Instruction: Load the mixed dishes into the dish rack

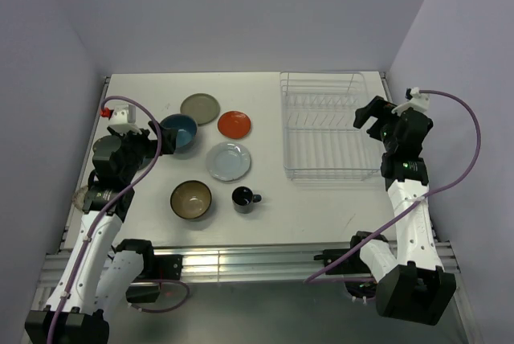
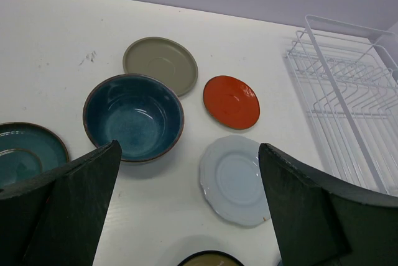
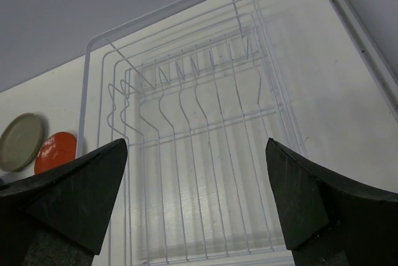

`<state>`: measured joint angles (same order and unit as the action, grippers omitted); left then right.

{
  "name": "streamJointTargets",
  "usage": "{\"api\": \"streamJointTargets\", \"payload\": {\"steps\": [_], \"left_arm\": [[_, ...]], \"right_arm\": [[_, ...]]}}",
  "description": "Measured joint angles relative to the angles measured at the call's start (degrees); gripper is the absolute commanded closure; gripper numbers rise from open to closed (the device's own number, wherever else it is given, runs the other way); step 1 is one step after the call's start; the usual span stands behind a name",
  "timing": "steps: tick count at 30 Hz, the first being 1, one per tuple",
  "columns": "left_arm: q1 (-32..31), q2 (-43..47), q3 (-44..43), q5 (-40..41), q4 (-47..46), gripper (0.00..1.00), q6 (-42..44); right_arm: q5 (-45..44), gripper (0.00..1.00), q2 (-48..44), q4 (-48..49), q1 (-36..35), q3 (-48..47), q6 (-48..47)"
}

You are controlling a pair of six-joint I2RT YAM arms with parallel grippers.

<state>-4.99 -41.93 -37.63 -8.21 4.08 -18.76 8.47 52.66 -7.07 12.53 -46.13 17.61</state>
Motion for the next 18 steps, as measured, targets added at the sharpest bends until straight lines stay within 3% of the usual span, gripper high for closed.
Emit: {"api": "streamJointTargets", "payload": {"steps": [11,15,18], "left_arm": [[0.00,-0.33,0.00,0.11,0.04,0.01,-0.70],[0.00,-1.14,0.00,0.31,0.15,0.01,-1.57],[0.07,-2.43,-0.02,0.28,0.55,0.01,-2.14]], "right_arm": [[9.40,0.00,-1.03,1.49,0.00,0.83,-2.58],[18.78,0.00,-1.09,0.37,-1.14,0.59,-10.54],[23.89,0.00,1.25,-6.56,-5.68,-3.52,-18.80]]}}
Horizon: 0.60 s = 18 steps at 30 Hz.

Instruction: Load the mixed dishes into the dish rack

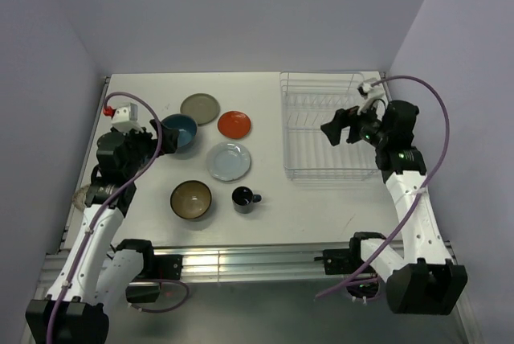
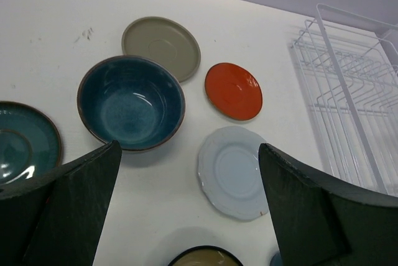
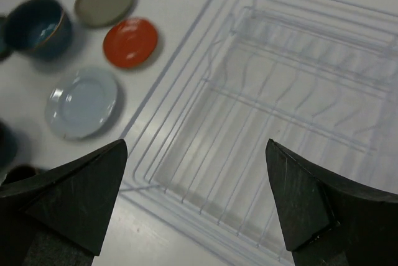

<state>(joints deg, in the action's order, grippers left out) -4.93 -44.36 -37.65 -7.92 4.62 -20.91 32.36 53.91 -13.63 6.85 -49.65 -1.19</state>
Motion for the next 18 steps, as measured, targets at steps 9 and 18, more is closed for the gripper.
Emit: {"api": "streamJointTargets", "payload": {"steps": [9,18], "left_arm": [[10.29,-8.35,-1.33,-7.39,0.39,0.07,-9.09],[14.53,-28.13,-7.58,-10.29,2.86,0.25,-19.26]], "right_arm": [[16.37,0.00,9.84,-11.80,-8.24,-7.85,-15.34],[20.68,0.00,9.22,-12.66,-8.22,-3.91,-20.33]]}}
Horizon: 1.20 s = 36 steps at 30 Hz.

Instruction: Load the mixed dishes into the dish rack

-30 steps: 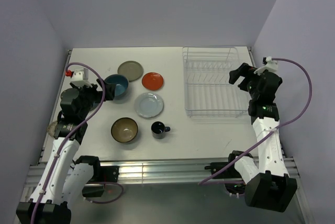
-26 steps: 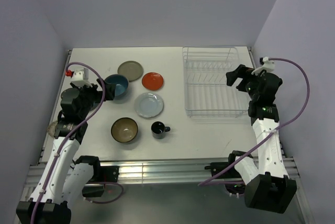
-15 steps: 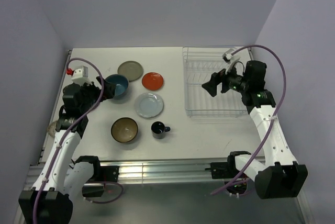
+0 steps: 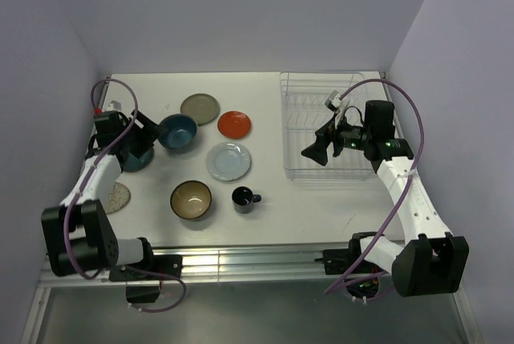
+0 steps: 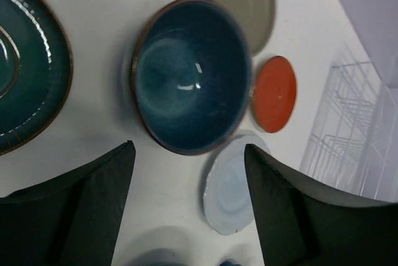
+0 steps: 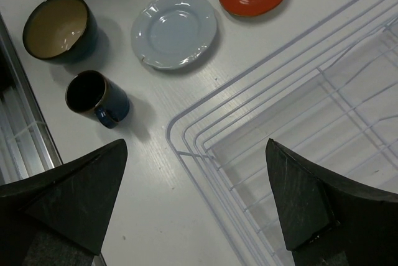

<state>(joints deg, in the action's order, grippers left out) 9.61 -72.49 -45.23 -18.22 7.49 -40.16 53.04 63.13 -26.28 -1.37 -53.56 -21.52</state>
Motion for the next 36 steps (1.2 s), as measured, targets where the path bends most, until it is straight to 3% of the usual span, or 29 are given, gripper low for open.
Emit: {"api": "streamJointTargets", "payload": {"steps": [7,23,32,36], "left_arm": [[0.33,-13.00,-4.52,0.59,2.08,0.30,-0.79],[0.33,-24.72,-10.47,1.51,2.51,0.43,-0.94],[0.33,-27.45,-12.24,0.17,2.40,0.59,-0.68],[0.37,-27.58,-12.28,-0.46,2.34,0.73,-0.11]], "right_arm": [[0.79,0.00,-0.13,-0.15,0.00,0.02,-2.43],[1.92,0.00,-0.48,-0.48,0.13,0.02,-3.69],[2.19,0.00,-0.46,-0.94,0.55,0.02,-3.89],[2.36,0.00,-0.42,-1.18,0.57,0.02,-3.91]]}}
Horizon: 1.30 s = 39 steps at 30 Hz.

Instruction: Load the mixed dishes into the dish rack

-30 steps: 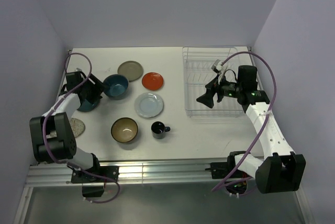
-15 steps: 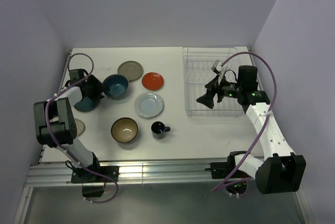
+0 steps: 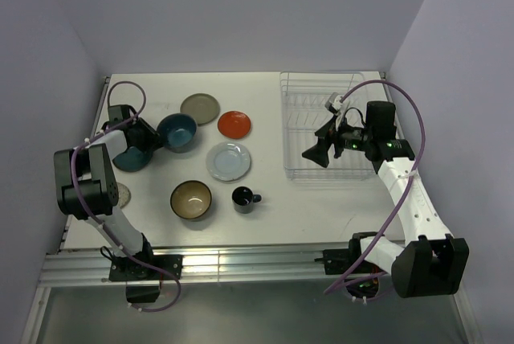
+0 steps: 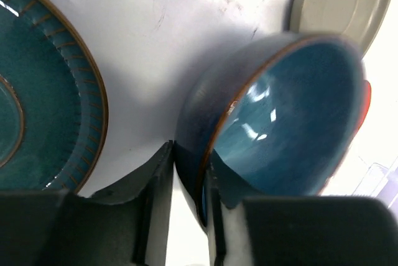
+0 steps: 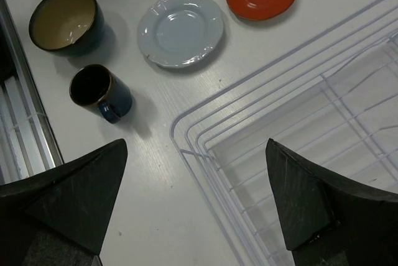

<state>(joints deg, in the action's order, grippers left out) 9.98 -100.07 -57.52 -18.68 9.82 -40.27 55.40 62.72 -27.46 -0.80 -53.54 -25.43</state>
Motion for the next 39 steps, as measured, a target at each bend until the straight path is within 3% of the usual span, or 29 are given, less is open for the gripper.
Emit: {"api": "streamJointTargets", "payload": {"steps": [1,8,15,25,32,39], "left_arm": [[0.00,-0.07,0.00,0.02,0.07,0.81,0.35],[0.11,-1.03,0.00,-0.46,1.60,1.00,1.29],[0.13,0.85,1.18,-2.27,1.11,1.00,1.75],[-1.36,17.00,8.52,-12.07,-7.67,1.00,-2.25],[-11.61,21.14,11.67,-18.60,-15.61,1.00,-12.48],[-23.02,21.11,11.78,-19.41,-19.08,1.00,-21.07]], "right_arm": [[0.07,0.00,0.02,-0.15,0.00,0.00,0.00],[0.66,0.00,0.31,-0.92,1.44,0.00,-0.20],[0.81,0.00,0.48,-0.94,2.56,0.00,-0.26],[0.96,0.03,0.55,-0.72,1.99,-0.07,2.75],[-2.91,0.04,4.22,0.33,-4.57,-8.11,16.98],[-22.10,0.00,3.39,9.31,-19.10,-11.78,41.97]]}}
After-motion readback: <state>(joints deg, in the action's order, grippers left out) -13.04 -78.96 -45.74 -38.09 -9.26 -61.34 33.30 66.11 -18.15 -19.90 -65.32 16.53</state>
